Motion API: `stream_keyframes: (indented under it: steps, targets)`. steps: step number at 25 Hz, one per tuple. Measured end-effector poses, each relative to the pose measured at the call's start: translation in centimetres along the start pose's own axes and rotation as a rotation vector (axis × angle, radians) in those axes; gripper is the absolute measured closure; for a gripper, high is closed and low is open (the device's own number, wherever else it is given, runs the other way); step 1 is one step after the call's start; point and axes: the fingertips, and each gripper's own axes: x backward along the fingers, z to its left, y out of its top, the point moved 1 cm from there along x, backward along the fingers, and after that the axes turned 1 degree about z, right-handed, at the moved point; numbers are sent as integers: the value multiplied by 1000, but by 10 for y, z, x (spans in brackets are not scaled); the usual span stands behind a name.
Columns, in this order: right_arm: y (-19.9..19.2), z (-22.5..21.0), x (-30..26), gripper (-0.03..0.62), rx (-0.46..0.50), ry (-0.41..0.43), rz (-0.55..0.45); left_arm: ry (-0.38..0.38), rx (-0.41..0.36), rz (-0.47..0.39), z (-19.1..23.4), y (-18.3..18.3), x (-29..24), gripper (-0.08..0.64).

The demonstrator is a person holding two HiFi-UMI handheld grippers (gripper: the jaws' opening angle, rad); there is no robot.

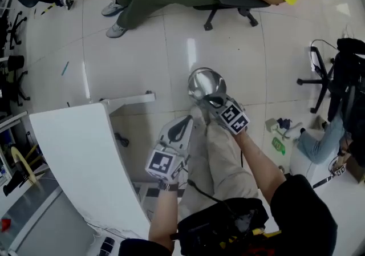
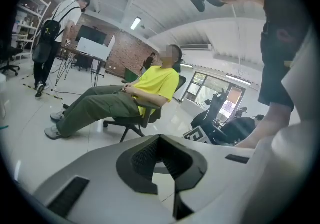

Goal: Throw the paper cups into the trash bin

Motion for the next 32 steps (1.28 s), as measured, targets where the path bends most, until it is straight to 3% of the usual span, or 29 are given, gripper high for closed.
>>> stream_keyframes:
  steps: [5,13,21,32]
  targets:
    - [70,20,79,591,-39,-7,-141,-25,-58,-23,-43,49,17,555]
    - [175,43,172,591,-3,-49,-326,-46,-181,-95,-76,136,41,555]
    - [245,75,255,591,5,-92,-461,-70,-214,-218,-121,198,81,557]
    - [302,139,329,591,83,-76,-602,-84,-257,-329,-151,247,132,555]
